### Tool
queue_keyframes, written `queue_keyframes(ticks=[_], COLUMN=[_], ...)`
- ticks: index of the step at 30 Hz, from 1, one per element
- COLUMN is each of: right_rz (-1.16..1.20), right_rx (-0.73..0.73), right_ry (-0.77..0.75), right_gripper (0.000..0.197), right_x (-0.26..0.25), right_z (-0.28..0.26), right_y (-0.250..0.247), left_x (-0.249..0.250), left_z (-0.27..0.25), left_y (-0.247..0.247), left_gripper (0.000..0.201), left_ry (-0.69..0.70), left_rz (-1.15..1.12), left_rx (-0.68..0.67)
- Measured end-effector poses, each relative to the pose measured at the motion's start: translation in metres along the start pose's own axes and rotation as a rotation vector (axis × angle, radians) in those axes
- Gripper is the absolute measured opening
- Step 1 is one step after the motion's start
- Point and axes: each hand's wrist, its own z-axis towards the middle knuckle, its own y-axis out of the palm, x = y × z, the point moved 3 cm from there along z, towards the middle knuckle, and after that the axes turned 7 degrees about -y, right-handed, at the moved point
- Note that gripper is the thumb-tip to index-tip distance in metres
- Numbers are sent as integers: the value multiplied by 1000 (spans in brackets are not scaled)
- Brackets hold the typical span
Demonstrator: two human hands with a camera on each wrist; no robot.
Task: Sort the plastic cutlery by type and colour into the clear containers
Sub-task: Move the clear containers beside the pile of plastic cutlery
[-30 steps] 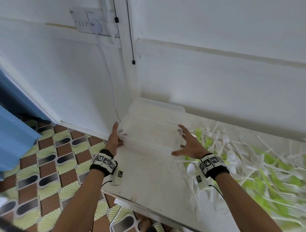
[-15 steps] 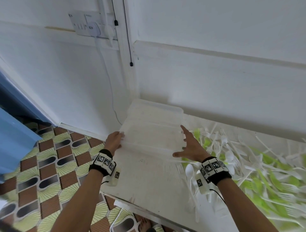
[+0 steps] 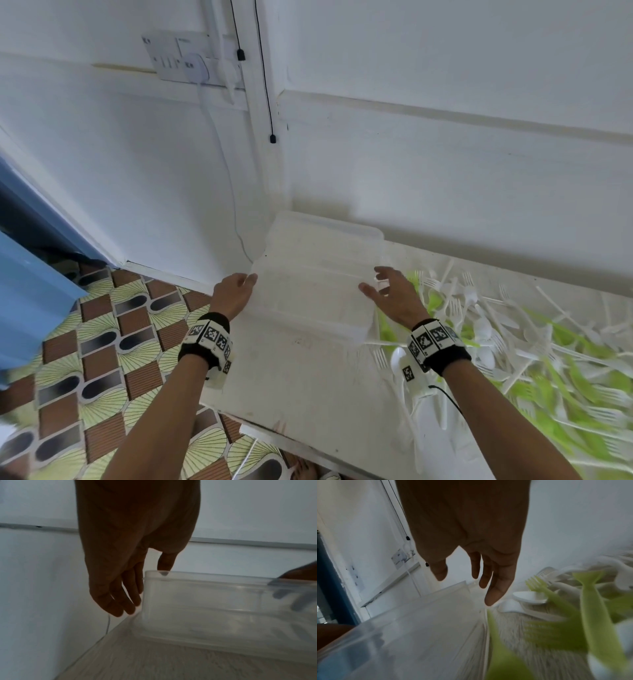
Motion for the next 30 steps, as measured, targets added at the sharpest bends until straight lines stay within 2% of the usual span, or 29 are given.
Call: queue_keyframes(ticks=[1,3,5,7,8,10,12,15,18,21,26,28,30], right_rz=[-1,-16,-50,-92,-117,-152,-119,-60,-15,77,98,90,84], right_rx=[69,155,154,65,-5,-136,-208,-232,-222,-159,-101,-108,-115], right_ry=[-3,-15,-24,-29,-34,-39,-18,-3,-27,-11,-18,-15,-23], right_gripper=[62,55,60,76,87,109,129,149,154,151,151,150,152], right_x=[-1,-2,0,4,6,12,20,32,38,41,39,39,39], right_z=[6,19,36,54,63,77,87,96,102,103,104,104,104], right_y=[-5,-15,-22,-27,-28,-28,-26,-20,-11,-7,-3,-3,-4], left_x=[5,20,43,74,91,125,156,188,196,200,186,191,207], left_z=[1,7,11,13,13,9,5,-3,-2,-3,-1,2,3], left_y=[1,4,10,17,23,39,59,93,121,133,142,137,124], left_gripper=[39,46,53,57,55,50,50,57,64,62,54,44,45], left_ry=[24,123,255,407,489,636,735,793,753,761,908,1003,1099], left_rz=[-14,-38,91,272,291,245,283,445,605,747,991,976,887], left_rx=[6,24,78,149,137,26,-71,-160,-187,-99,2,43,122])
